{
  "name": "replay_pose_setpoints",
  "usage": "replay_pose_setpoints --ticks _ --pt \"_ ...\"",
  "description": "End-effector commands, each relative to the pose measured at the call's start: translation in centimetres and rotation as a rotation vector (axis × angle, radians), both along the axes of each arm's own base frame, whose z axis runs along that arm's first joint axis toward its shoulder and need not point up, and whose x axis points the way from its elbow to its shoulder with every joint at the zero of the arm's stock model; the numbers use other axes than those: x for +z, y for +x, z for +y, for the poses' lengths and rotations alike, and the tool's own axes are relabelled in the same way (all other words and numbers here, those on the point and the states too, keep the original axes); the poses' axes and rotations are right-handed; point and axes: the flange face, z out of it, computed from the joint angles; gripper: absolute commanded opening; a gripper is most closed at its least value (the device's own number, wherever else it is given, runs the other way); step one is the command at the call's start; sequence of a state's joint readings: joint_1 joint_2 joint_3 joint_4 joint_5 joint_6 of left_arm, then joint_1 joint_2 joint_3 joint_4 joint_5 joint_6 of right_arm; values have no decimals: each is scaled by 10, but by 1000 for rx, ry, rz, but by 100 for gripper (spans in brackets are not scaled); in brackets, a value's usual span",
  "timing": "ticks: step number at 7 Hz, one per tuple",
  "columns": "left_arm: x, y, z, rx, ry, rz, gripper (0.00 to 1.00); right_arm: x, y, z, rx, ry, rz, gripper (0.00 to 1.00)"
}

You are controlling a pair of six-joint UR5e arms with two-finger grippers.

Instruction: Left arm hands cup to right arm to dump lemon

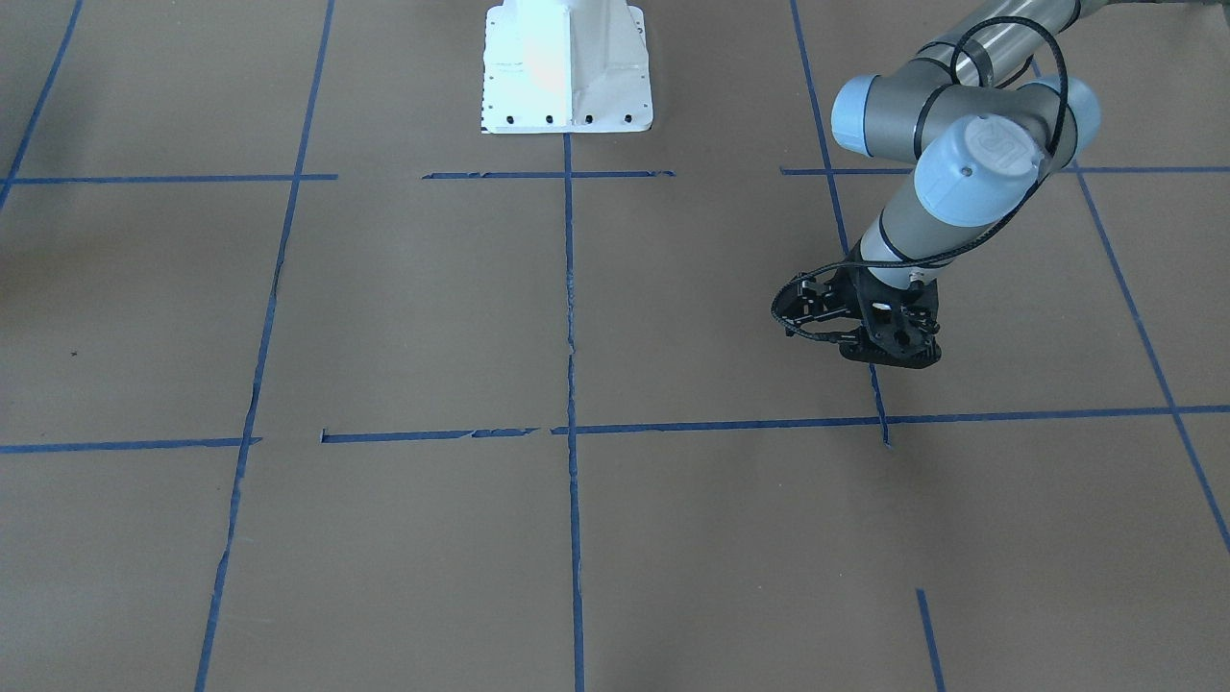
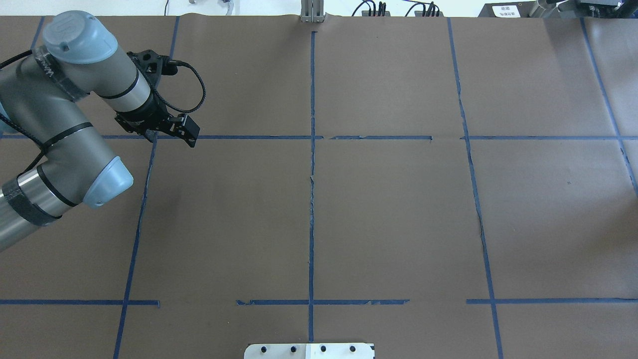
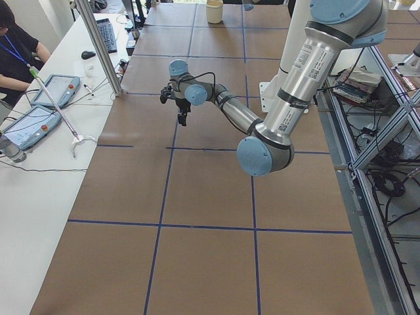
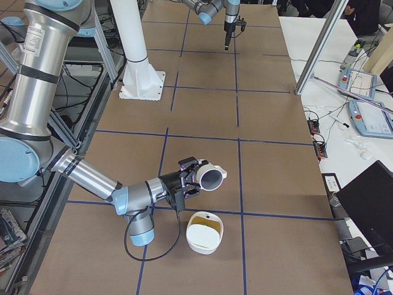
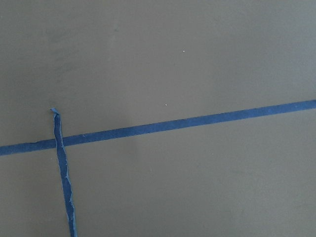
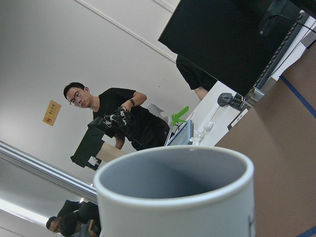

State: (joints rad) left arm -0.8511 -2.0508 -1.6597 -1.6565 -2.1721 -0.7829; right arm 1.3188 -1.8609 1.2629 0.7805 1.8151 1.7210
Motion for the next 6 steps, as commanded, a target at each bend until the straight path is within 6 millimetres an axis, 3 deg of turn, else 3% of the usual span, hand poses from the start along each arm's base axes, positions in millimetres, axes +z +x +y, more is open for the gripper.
replay_pose_setpoints --ticks 1,3,5,6 --pt "0 1 0 1 0 0 100 -60 10 -38 -19 23 256 15" --pt "-2 1 1 1 2 2 100 -80 -10 -79 -38 113 520 15" --pt "-5 1 2 3 8 6 100 -82 -61 -115 -143 227 812 15" --pt "-9 0 3 4 15 14 100 -90 -73 -135 -166 266 891 16"
